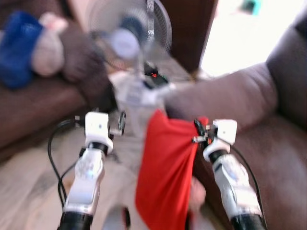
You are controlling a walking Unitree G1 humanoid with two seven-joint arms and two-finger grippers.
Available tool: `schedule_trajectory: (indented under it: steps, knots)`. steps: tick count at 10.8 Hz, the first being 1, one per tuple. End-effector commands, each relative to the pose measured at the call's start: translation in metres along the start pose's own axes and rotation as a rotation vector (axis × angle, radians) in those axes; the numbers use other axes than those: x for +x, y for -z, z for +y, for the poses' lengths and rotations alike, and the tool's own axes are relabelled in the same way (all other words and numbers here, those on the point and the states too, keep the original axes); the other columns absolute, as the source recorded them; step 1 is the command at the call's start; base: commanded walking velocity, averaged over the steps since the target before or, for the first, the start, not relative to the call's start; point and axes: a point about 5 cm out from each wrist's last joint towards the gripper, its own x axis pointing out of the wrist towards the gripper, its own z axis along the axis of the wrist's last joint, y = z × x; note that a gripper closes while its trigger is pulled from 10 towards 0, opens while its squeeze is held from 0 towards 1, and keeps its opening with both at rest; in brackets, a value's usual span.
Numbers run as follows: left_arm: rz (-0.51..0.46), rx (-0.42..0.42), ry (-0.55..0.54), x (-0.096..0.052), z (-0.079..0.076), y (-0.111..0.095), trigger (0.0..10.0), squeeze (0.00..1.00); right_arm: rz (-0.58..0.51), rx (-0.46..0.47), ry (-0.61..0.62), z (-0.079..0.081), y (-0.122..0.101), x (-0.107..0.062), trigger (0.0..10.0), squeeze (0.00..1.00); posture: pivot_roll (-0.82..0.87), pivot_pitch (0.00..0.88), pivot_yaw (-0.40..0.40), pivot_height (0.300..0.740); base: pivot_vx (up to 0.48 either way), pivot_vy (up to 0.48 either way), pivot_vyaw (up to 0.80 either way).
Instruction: Move the pillow to the sofa from floor
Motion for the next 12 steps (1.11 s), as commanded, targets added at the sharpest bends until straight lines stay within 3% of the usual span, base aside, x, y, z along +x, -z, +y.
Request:
schedule_trajectory:
  steps: [1,10,12]
  knots:
    - [0.006,0.008,-0.002,0.0,0.003,0.0,10.0,0.0,-0.188,-0.028,-0.013,0.002,-0.039,0.008,10.0,0.0,0.04,0.009,-0.011,0.74,0.0,0.0,0.0]
    - [-0.013,0.036,0.012,0.004,0.004,-0.006,10.0,0.0,-0.208,0.007,-0.011,0.005,-0.039,0.013,10.0,0.0,0.06,0.0,0.008,0.74,0.0,0.0,0.0]
    - [-0.015,0.054,0.024,0.004,0.003,-0.006,10.0,0.0,-0.227,0.043,-0.064,0.013,-0.045,0.015,10.0,0.0,0.06,0.0,0.014,0.74,0.0,0.0,0.0]
